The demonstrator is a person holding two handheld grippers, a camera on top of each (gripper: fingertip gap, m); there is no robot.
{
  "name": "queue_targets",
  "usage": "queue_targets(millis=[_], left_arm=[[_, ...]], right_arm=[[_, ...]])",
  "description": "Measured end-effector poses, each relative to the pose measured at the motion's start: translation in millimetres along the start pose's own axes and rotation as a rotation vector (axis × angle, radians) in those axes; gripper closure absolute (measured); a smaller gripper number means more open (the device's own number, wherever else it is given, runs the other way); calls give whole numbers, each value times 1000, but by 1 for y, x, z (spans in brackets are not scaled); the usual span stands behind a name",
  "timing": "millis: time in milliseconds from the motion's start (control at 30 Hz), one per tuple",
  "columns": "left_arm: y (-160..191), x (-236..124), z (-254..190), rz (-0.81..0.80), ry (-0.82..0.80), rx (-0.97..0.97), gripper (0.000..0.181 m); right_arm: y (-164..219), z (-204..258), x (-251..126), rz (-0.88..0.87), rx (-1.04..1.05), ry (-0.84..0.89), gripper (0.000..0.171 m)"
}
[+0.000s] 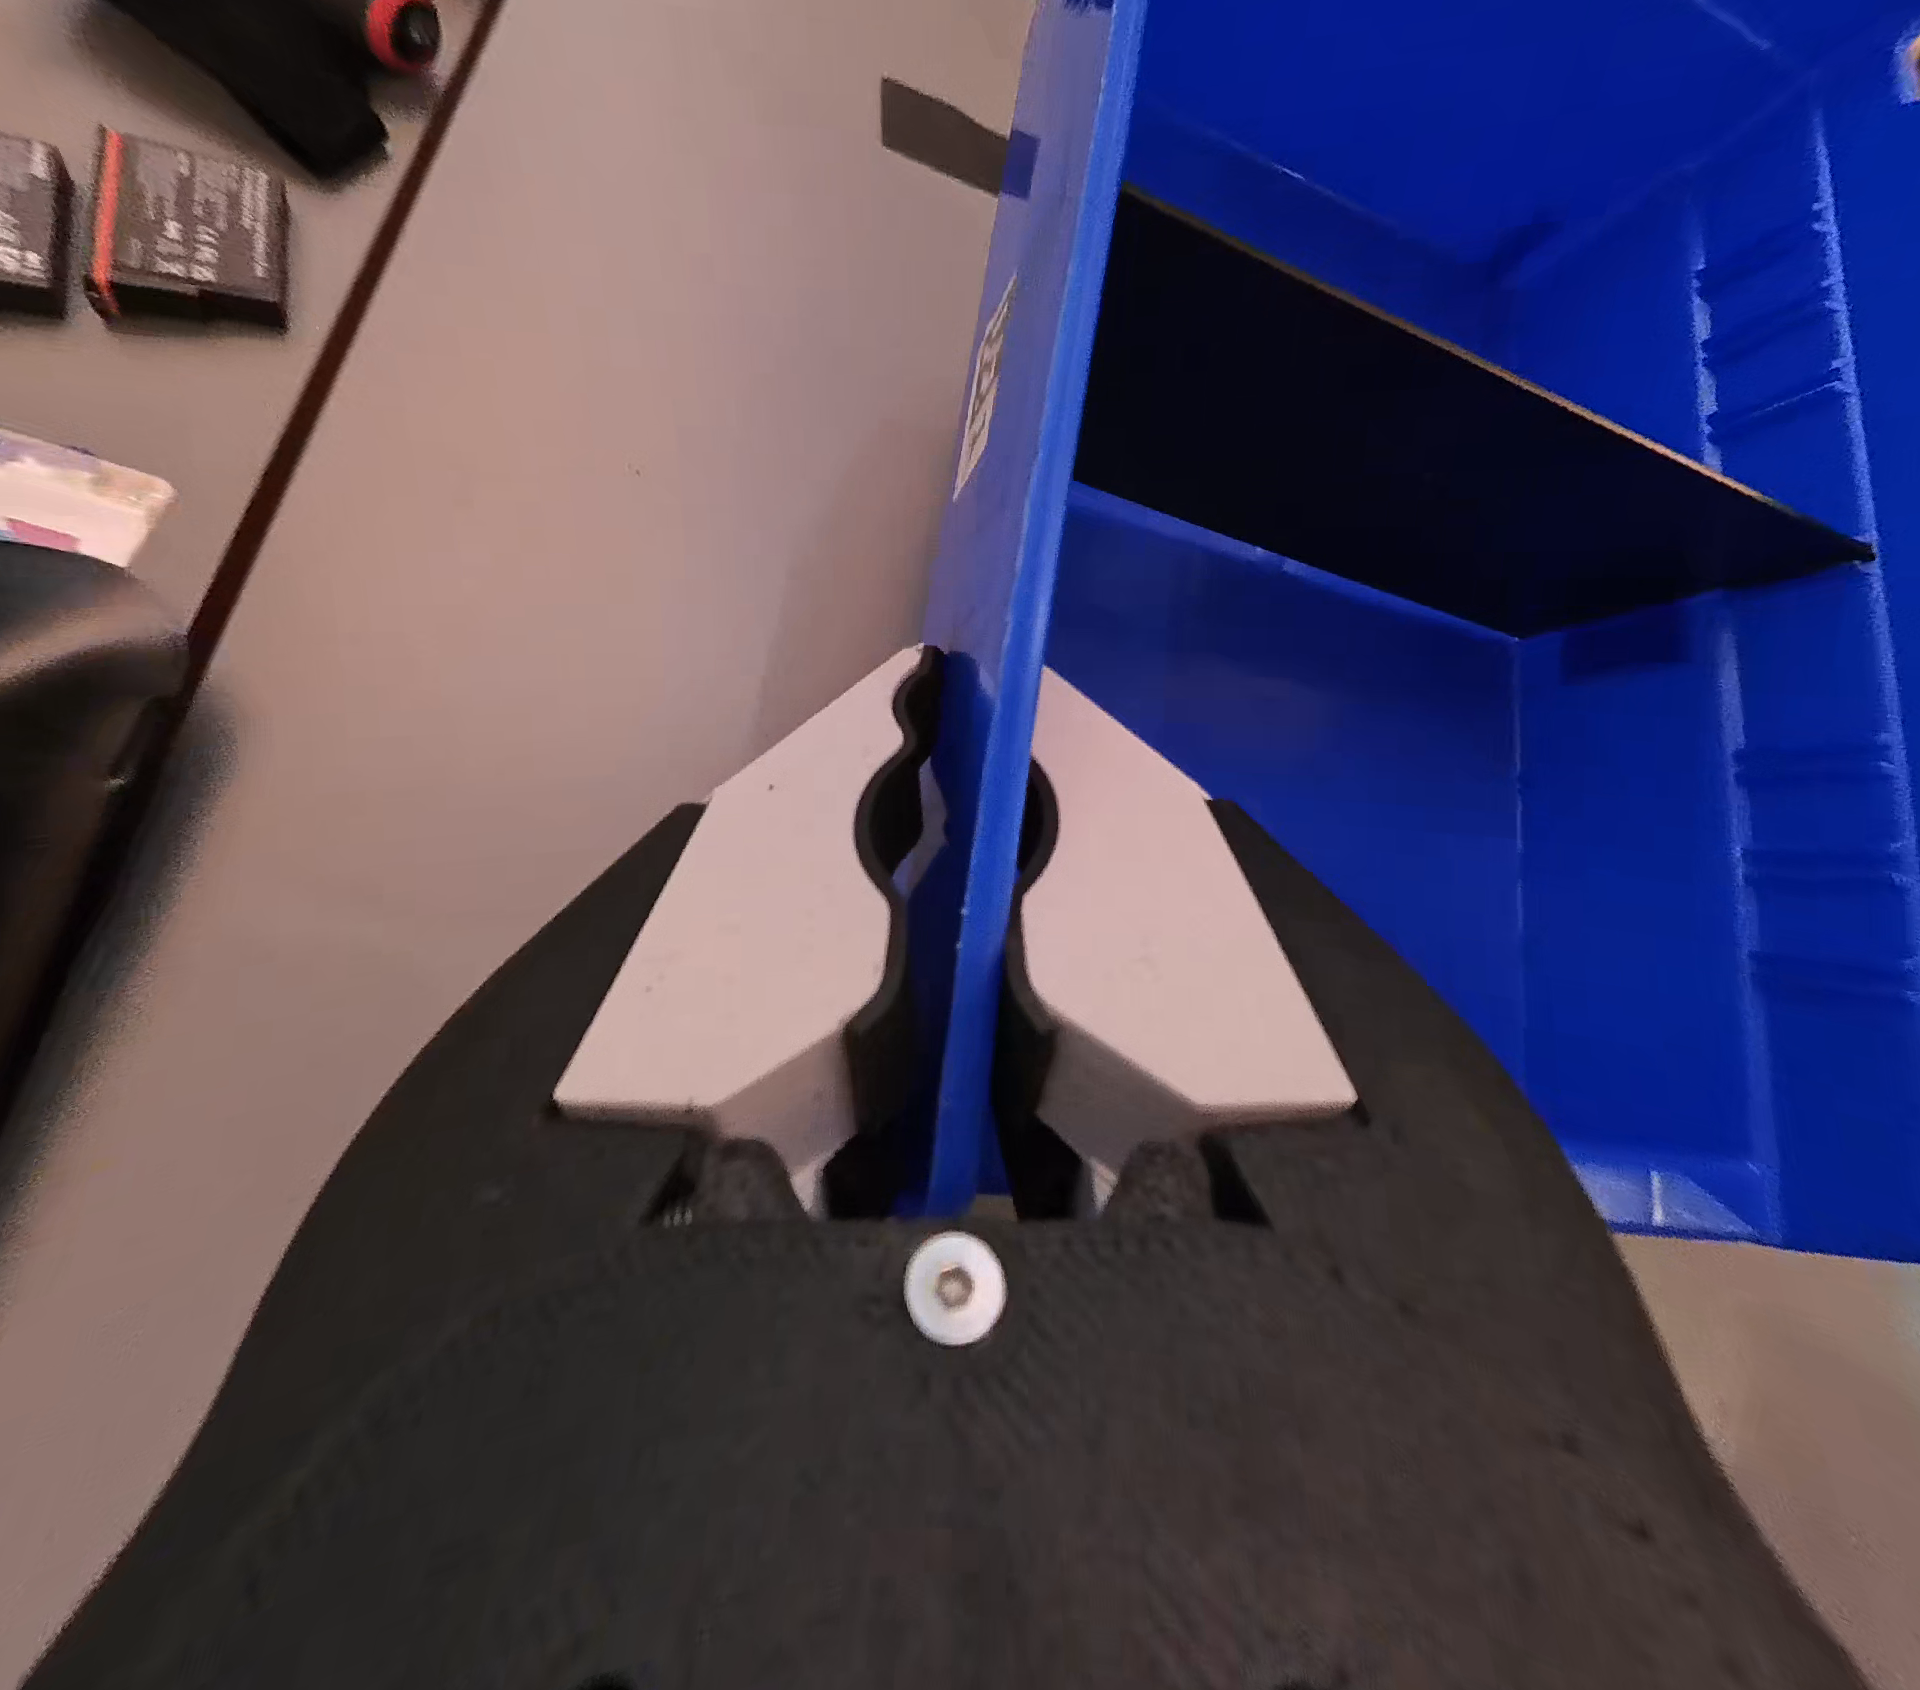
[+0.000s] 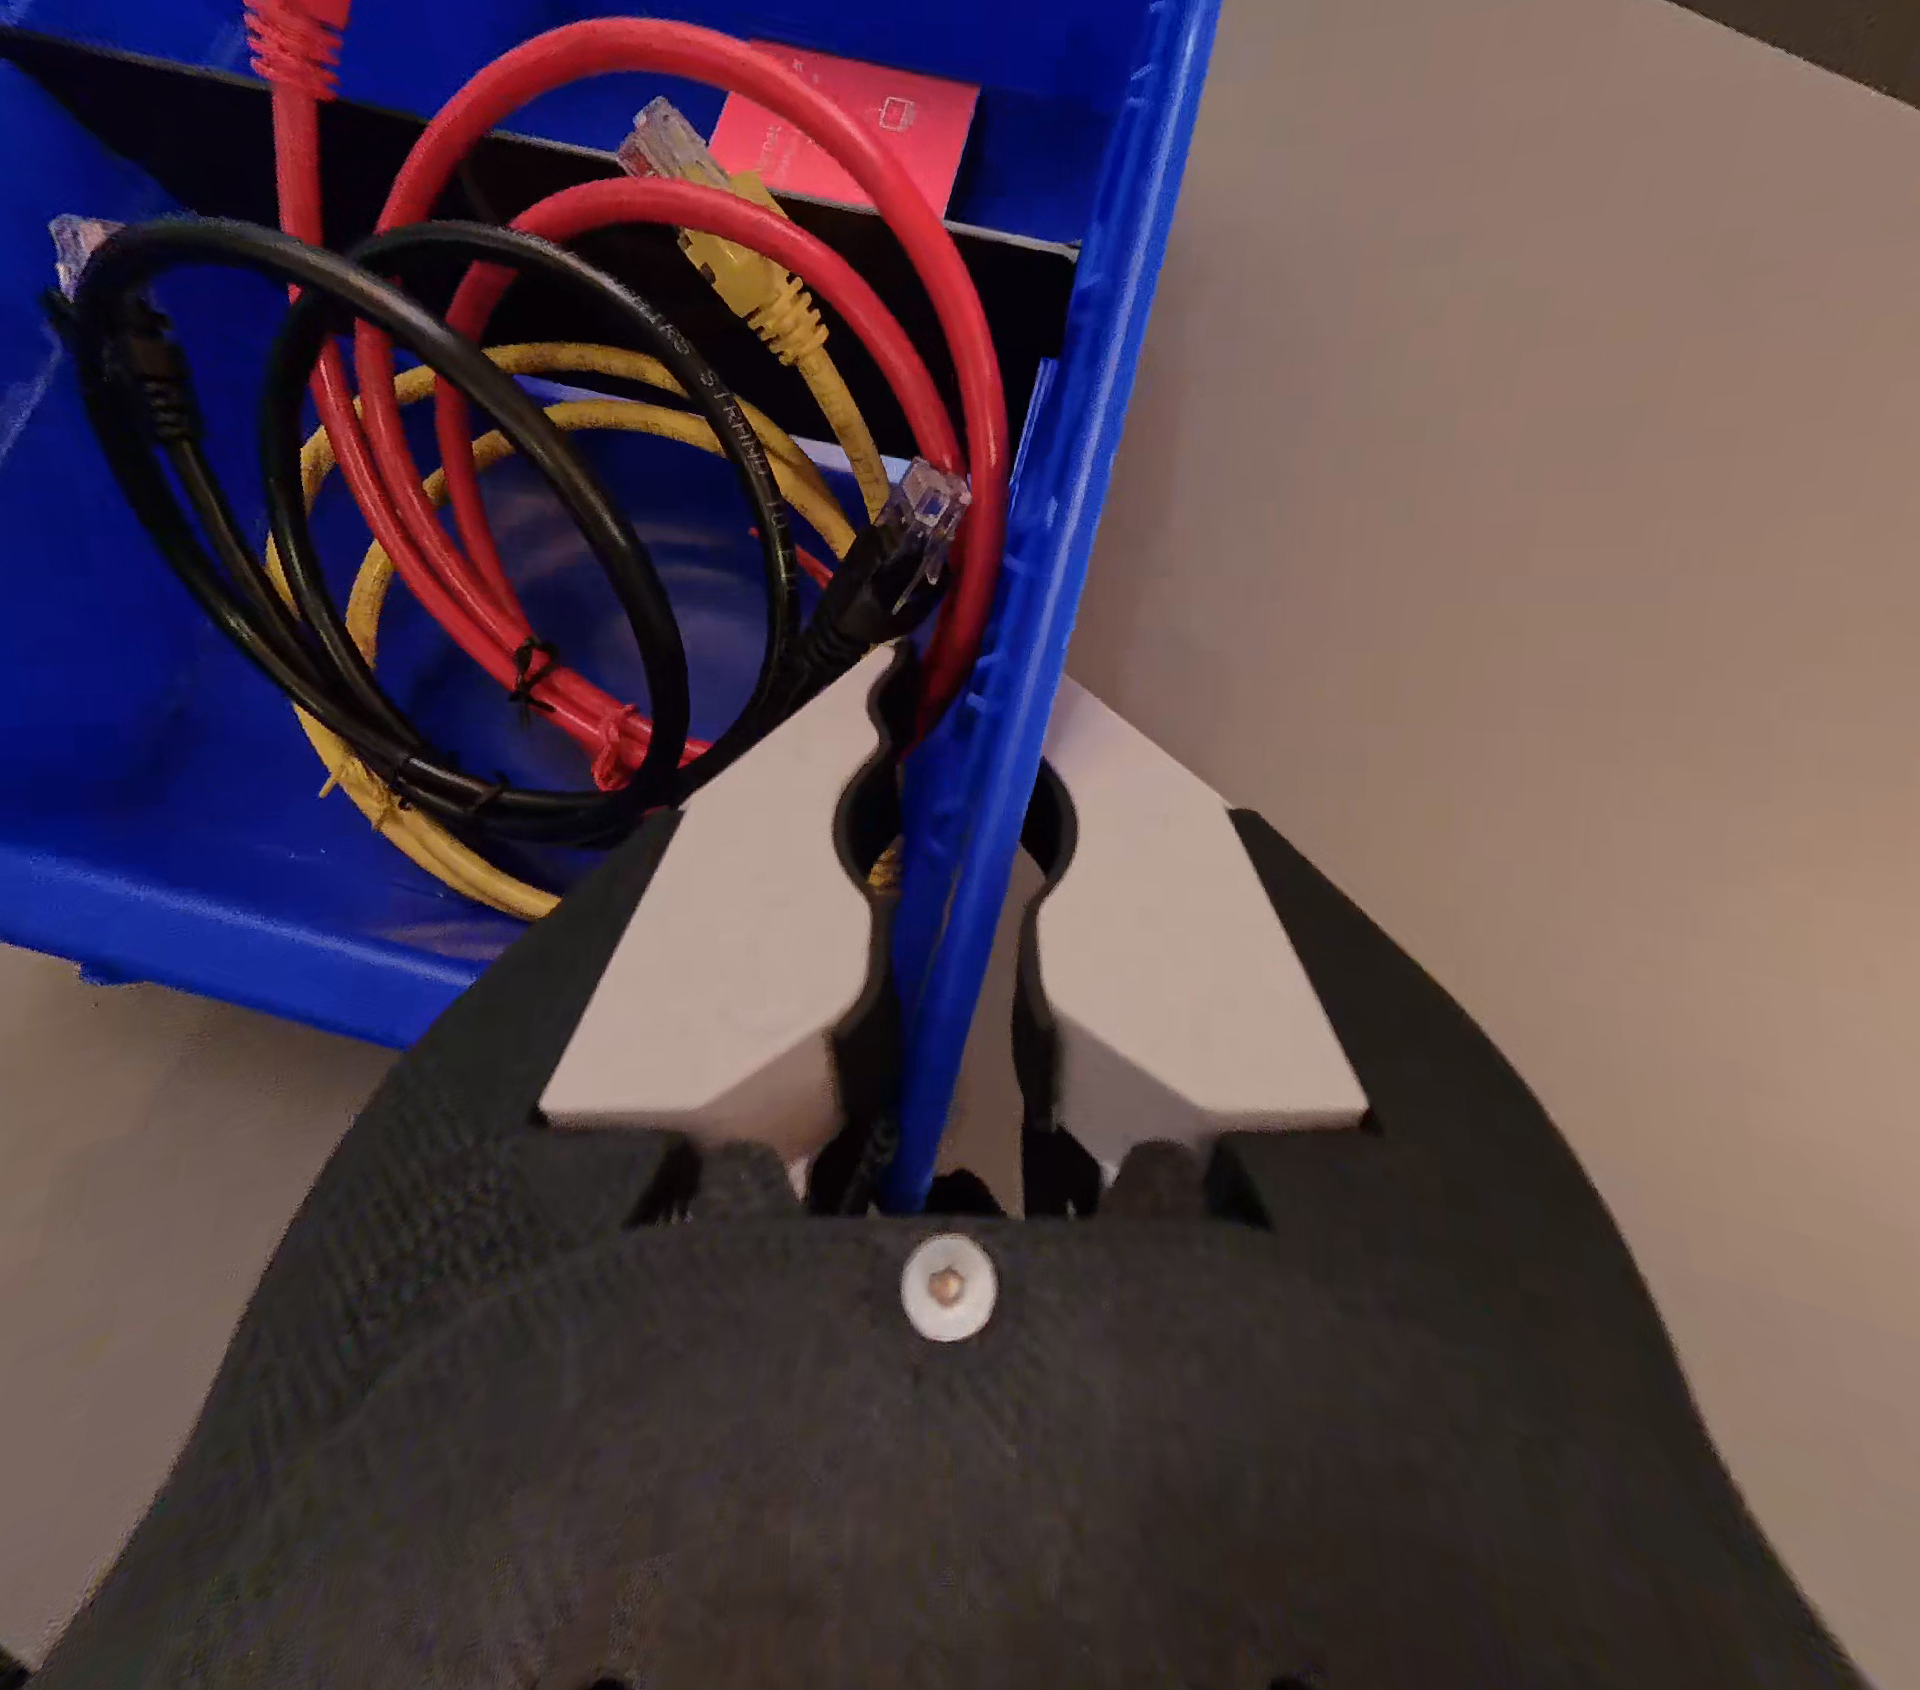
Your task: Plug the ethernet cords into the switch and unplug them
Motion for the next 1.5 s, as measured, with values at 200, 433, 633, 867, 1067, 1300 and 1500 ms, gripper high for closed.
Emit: queue_targets(millis=[200, 433, 633, 867, 1067, 1300, 1500], left_arm=[[-22, -27, 5, -78, -10, 18, 178], [-42, -51, 13, -160, 0, -20, 177], [-62, -77, 16, -240, 15, -42, 177], [-84, -110, 22, -319, 11, -52, 177], [-93, -119, 16, -337, 2, -25, 177], [-92, -110, -5, -320, 29, 10, 177], [-90, -105, -16, -299, 21, 40, 177]], right_arm=[[-39, 87, 41, 26, -56, -86, 150], [-85, 203, 99, 22, -98, -210, 128], [-128, 292, 143, -17, -89, -323, 110], [-161, 393, 190, -53, 10, -482, 65], [-191, 456, 211, -93, 40, -602, 43], [-197, 465, 195, -134, 86, -649, 42], [-173, 499, 179, -96, 24, -688, 35]])
Point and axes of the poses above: each gripper's, where its closed fingertips meet, x out along the fingers, y out of its underside, z = x × y across the jaws, the point moved 1 cm from there along -x, back along the fingers, and after that the axes turned 3 degrees about -y, right-handed, at the moved point
